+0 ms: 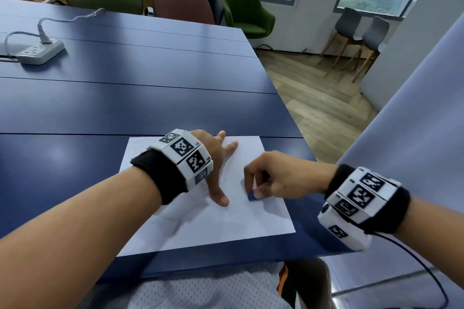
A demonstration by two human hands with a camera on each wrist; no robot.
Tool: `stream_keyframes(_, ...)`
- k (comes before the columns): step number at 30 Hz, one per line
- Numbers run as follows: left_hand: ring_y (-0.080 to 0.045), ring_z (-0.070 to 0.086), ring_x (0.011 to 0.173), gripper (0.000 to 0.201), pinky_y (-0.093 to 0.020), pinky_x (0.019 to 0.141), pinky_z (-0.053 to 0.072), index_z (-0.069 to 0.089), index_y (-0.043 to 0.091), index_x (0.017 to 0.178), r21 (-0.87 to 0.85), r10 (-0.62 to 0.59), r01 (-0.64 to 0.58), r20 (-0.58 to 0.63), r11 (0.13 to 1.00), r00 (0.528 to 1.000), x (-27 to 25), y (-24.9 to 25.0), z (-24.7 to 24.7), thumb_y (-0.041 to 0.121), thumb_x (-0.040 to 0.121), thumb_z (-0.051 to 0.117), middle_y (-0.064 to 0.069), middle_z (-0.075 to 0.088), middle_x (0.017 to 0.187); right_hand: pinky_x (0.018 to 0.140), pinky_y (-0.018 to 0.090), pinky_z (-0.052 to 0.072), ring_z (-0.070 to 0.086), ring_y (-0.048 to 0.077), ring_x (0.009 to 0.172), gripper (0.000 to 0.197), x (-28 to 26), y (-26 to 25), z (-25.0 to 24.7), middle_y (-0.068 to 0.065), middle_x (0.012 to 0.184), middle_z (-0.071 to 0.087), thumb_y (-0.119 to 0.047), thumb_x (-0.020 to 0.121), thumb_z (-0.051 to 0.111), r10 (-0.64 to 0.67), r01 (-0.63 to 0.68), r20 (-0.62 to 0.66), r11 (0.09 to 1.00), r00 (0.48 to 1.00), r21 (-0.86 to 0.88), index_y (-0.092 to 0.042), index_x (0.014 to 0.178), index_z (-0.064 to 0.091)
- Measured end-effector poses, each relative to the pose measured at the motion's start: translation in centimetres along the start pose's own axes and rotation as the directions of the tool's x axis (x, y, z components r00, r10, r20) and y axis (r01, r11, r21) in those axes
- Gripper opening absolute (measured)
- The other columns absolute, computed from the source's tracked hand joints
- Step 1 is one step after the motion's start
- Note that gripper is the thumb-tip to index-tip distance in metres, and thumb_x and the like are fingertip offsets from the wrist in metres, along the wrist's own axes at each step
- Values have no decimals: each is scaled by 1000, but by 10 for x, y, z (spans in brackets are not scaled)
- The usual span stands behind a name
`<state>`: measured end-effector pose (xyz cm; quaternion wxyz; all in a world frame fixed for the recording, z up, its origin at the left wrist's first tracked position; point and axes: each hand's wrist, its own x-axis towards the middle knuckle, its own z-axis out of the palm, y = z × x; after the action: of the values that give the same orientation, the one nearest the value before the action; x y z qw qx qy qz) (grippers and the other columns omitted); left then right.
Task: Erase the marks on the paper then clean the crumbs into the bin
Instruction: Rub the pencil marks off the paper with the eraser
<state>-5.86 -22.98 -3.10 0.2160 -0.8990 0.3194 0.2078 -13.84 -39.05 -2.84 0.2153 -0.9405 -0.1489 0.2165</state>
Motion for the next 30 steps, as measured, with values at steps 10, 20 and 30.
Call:
stream_keyframes(10,-38,26,145,140,-49,104,40,-19,49,148,-40,21,-20,23,999,1000,-1,0,-3,84,47,72,1,-19,162,56,16,43,50,5,56,7,-8,9,-2,-5,67,61,-16,83,71,1,0,59,1000,998,-15,-22,85,69)
stream_keyframes(20,-41,15,147,140,-51,105,38,-20,51,147,-23,31,-30,18,999,999,-4,-7,6,88,45,69,2,-19,162,56,15,39,52,2,55,4,49,23,-31,-8,63,58,-16,84,69,95,-102,-237,995,967,-17,-19,84,66)
stream_keyframes(30,-39,14,147,141,-53,106,39,-22,52,145,-16,27,-27,32,1000,999,-4,-6,6,87,44,70,4,-21,162,62,22,41,54,5,61,4,48,24,-29,-6,68,58,-17,85,68,122,-124,-256,992,959,10,-18,85,64)
